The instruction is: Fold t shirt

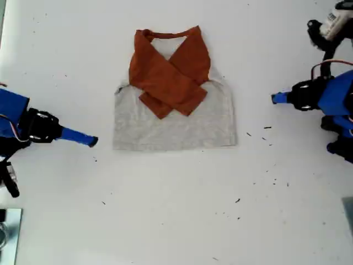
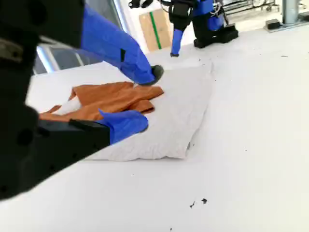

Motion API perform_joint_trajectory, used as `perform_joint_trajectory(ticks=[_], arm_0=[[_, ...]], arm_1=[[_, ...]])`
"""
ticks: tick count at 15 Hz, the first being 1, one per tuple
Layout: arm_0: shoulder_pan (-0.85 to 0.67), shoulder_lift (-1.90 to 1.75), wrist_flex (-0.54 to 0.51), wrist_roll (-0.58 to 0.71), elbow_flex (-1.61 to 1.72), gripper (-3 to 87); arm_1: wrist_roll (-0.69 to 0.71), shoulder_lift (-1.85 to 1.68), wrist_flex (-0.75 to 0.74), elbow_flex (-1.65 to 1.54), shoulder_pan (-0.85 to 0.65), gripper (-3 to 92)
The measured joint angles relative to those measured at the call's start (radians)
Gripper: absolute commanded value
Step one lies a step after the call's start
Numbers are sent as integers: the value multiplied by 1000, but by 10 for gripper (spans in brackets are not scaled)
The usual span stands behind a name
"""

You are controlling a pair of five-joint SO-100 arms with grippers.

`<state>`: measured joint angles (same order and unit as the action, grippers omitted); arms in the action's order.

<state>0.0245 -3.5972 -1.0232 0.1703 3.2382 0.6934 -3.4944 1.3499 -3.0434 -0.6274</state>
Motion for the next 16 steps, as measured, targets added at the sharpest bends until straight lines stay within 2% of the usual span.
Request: perform_joint_trajectory(ticks=[1,2,3,5,6,7,8,11,13,15,16], arm_0=[[-18,0,0,-21,0,115],[8,0,0,-29,0,112],[25,0,0,-32,0,112],[-28,0,0,-37,0,51],[-81,0,0,-37,0,-3],[-92,0,0,-37,0,-3],[-64,0,0,-37,0,-2],[-15,0,9,-43,0,-3],[5,6,112,-100,-2,-3],[6,46,120,-207,-92,-3],[23,149,86,-247,-190,-3]], arm_1=[[-166,0,0,0,2,40],[-316,0,0,0,66,39],[-331,0,0,0,89,39],[-160,0,0,0,106,39],[-219,0,0,0,135,37],[-336,0,0,0,138,37],[-380,0,0,0,175,37],[-425,0,5,3,270,33],[-448,17,49,67,301,33],[-446,270,84,299,313,33],[-428,459,100,459,318,33]])
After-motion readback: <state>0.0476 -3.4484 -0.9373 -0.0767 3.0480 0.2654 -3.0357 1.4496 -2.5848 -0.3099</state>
